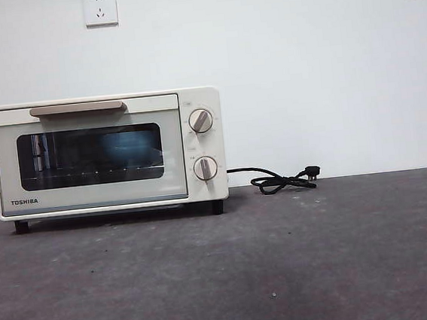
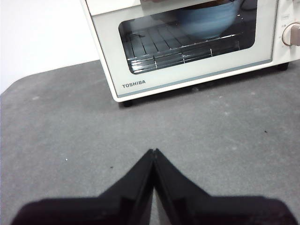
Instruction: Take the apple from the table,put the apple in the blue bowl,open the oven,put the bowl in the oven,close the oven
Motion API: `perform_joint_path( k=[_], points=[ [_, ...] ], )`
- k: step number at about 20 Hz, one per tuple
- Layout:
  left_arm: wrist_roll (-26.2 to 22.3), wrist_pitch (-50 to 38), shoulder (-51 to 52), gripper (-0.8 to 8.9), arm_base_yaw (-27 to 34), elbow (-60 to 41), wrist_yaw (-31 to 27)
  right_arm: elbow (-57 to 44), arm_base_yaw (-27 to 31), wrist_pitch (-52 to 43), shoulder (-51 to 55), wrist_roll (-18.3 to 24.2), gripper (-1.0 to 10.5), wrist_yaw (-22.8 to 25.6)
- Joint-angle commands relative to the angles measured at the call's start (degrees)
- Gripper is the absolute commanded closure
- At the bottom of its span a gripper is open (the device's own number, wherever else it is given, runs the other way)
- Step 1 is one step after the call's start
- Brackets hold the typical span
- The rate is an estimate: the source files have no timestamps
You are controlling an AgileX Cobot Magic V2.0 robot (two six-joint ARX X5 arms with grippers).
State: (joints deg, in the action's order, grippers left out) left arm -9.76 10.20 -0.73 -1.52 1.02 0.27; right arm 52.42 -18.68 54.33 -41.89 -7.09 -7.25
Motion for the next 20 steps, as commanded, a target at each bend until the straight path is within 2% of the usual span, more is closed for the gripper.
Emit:
perform_joint_path(
  k=[1, 13, 17, 20],
  points=[
    [0.6, -0.7, -0.5, 8.17, 0.1, -0.6, 0.1, -0.5, 0.0, -0.3, 0.0, -0.4, 9.5, 0.3],
    [0.6, -0.7, -2.6, 8.17, 0.1, -0.6, 0.1, -0.5, 0.0, -0.3, 0.0, 0.0, 9.5, 0.3],
    [0.6, -0.7, -2.7, 8.17, 0.1, -0.6, 0.1, -0.6, 0.0, -2.8, 0.5, 11.1, 9.5, 7.0],
    [0.6, -0.7, -2.7, 8.17, 0.1, -0.6, 0.1, -2.3, 0.5, -11.5, 0.5, 19.2, 9.5, 7.1]
  ],
)
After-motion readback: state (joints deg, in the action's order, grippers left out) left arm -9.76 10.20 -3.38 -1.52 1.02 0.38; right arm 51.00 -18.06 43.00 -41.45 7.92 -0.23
